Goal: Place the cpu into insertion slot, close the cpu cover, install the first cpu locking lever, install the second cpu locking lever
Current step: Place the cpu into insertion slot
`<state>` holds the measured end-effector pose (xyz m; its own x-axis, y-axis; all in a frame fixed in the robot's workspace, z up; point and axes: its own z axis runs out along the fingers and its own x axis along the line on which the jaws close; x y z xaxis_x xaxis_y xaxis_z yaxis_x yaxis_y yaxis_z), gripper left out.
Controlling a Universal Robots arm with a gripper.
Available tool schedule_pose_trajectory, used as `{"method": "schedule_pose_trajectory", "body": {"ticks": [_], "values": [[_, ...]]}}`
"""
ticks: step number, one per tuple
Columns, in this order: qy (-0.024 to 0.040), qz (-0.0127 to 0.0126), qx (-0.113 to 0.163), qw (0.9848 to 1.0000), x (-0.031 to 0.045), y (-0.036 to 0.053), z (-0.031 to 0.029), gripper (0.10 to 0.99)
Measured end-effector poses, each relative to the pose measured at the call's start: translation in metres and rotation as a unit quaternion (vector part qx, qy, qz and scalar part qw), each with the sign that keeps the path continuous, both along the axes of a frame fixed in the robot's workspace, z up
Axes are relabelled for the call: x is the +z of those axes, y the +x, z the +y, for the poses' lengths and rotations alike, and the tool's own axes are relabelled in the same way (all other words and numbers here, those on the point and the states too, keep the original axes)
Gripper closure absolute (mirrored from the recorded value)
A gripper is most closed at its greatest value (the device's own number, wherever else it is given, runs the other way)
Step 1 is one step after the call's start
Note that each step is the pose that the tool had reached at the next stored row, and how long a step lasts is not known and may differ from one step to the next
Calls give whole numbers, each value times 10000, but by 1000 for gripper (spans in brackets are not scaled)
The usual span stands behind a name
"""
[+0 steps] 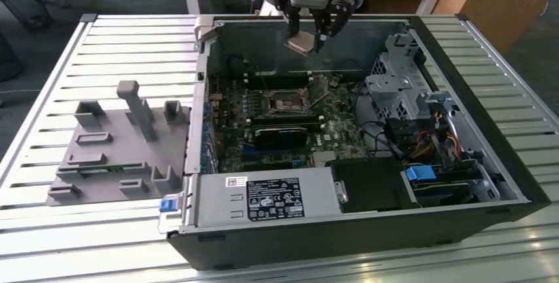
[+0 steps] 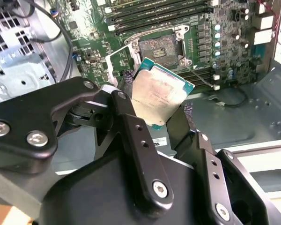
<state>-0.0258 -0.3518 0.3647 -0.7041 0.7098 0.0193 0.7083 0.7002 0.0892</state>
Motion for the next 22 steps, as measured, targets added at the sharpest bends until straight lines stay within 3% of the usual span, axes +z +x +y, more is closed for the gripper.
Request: {"method": "schedule_pose_trajectory", "body": {"ticks": [5, 11, 17, 22], "values": [[0, 0, -398, 9992, -5, 0, 0, 549], [1, 0, -940, 9956, -14, 0, 0, 549], [0, 0, -1477, 9890, -26, 0, 0, 549], [1, 0, -1920, 9814, -37, 0, 0, 549]]}}
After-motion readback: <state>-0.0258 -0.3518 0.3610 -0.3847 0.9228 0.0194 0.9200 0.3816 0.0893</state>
